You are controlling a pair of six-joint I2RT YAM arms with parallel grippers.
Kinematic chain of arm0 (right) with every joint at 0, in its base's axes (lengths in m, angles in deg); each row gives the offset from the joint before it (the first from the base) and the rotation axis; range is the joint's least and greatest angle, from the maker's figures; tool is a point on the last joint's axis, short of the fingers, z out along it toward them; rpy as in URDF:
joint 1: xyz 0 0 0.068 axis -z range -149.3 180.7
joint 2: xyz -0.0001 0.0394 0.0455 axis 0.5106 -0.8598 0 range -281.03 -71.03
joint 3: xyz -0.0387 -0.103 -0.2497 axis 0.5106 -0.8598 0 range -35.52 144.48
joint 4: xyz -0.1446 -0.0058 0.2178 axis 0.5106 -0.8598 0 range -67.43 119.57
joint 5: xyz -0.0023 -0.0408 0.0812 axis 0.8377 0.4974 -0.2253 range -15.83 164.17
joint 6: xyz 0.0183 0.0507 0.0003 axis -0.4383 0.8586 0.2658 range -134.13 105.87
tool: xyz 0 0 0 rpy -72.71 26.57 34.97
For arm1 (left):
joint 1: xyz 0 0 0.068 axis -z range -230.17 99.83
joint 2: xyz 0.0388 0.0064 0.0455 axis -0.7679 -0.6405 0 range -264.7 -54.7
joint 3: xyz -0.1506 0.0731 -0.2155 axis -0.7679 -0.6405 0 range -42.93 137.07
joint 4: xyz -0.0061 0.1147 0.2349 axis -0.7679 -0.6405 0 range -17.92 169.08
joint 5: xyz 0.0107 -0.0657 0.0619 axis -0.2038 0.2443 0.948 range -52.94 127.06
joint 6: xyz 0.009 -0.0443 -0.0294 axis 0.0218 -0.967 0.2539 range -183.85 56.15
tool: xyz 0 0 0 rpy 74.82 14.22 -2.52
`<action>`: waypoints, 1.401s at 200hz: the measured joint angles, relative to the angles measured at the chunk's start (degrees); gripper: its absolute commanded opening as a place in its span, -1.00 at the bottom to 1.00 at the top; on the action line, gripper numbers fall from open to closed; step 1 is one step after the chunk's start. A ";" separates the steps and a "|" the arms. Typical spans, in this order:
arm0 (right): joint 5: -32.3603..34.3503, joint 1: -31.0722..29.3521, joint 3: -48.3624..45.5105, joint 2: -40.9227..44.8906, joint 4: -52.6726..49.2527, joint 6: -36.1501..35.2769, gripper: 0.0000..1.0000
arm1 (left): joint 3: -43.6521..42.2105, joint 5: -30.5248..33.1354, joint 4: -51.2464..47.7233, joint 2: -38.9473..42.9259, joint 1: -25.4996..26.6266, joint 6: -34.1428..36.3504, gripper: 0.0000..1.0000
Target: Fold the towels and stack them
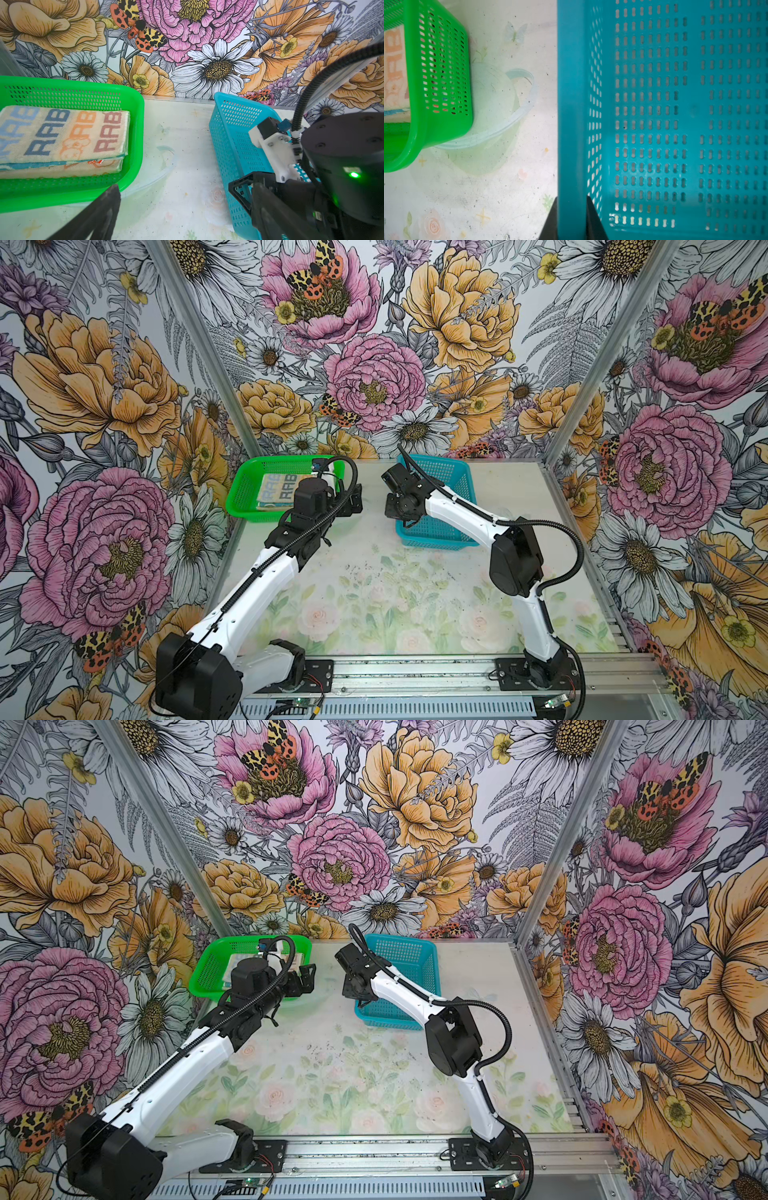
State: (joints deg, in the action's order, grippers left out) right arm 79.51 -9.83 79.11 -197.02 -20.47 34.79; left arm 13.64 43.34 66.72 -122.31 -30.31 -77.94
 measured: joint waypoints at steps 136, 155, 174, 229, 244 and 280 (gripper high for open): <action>-5.03 0.22 -0.68 -0.26 3.45 -4.13 0.85 | -1.05 0.74 0.83 -0.31 0.39 -0.52 0.98; -4.48 0.63 -3.28 2.82 3.54 -6.54 0.99 | -1.05 1.31 0.83 -0.17 0.59 0.22 0.98; -3.28 1.64 -6.80 8.52 3.61 -9.53 0.99 | -0.90 0.76 0.55 -0.07 -1.20 0.96 0.98; 5.90 16.83 -24.52 33.03 7.06 -18.34 0.99 | -3.08 4.52 4.52 -0.33 -11.28 2.75 0.98; 9.97 22.43 -31.50 37.99 9.31 -20.46 0.99 | -7.45 7.30 8.04 -0.57 -13.14 3.19 0.98; 14.91 31.23 -51.80 46.60 18.43 -24.06 0.99 | -20.74 15.32 15.98 -3.45 -13.05 4.07 0.98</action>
State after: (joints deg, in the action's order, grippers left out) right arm 94.42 21.40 27.31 -150.42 -2.05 10.73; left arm -7.10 58.66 82.70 -125.77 -43.36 -73.88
